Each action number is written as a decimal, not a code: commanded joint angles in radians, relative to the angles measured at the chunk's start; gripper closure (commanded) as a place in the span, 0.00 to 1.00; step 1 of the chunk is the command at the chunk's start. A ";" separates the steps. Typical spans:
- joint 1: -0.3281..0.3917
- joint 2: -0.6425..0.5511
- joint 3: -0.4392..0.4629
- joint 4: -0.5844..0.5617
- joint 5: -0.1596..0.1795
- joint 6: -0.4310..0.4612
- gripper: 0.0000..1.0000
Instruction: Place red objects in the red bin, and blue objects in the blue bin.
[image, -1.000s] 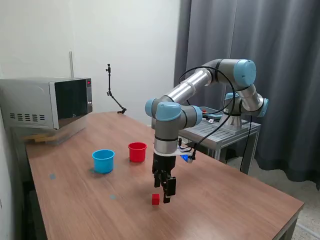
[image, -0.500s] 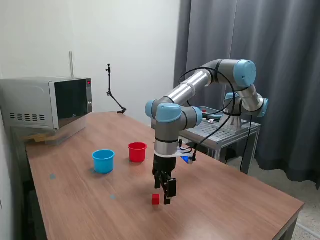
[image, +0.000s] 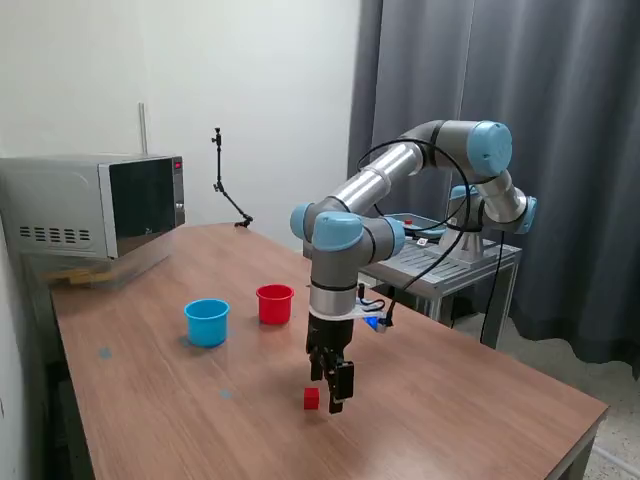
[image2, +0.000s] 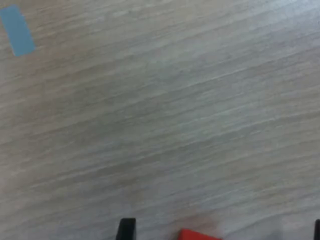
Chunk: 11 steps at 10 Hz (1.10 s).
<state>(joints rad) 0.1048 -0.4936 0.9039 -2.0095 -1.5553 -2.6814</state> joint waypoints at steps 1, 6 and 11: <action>0.000 0.001 0.000 0.000 0.000 0.000 0.00; 0.000 0.004 -0.003 -0.003 0.000 0.000 1.00; 0.000 0.004 -0.010 -0.009 0.000 -0.002 1.00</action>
<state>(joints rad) 0.1043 -0.4894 0.8959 -2.0157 -1.5555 -2.6823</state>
